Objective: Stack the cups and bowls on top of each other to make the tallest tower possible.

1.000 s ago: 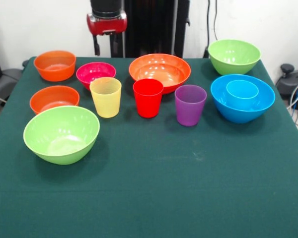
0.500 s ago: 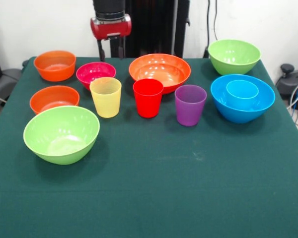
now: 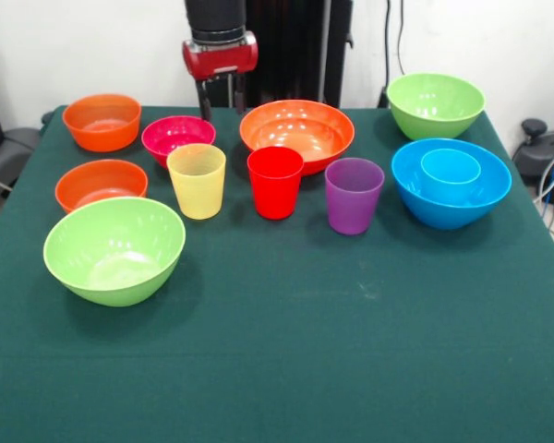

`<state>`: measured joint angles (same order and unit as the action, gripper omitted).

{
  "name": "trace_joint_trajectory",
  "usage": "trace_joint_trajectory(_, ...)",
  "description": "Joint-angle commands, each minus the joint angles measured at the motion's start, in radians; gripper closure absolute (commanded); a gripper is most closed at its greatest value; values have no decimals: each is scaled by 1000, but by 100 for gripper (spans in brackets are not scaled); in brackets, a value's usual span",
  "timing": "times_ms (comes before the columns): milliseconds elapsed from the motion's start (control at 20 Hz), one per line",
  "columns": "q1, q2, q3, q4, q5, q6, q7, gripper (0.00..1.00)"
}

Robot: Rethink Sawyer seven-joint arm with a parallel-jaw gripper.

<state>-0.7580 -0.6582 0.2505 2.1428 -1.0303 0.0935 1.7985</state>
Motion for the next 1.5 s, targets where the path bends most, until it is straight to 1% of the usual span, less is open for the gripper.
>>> trace_joint_trajectory(50,50,56,8,-103,-71,-35,32,0)
trace_joint_trajectory(250,76,57,-21,-121,-80,-20,32,0)
trace_joint_trajectory(350,98,54,-42,-135,-87,-2,30,0)
trace_joint_trajectory(500,109,48,-51,-147,-91,11,22,0)
trace_joint_trajectory(600,139,42,-77,-164,-102,2,33,0)
trace_joint_trajectory(650,167,38,-103,-178,-108,-9,49,0)
trace_joint_trajectory(900,163,28,-96,-179,-90,3,36,0)
trace_joint_trajectory(1050,190,32,-125,-190,-94,-5,46,0)
trace_joint_trajectory(1200,189,34,-129,-193,-88,-9,41,0)
trace_joint_trajectory(1300,172,42,-121,-180,-73,-10,44,0)
trace_joint_trajectory(1350,156,45,-108,-172,-67,-18,42,0)
trace_joint_trajectory(1450,85,57,-43,-135,-33,15,16,0)
trace_joint_trajectory(1500,77,65,-38,-129,-37,5,19,0)
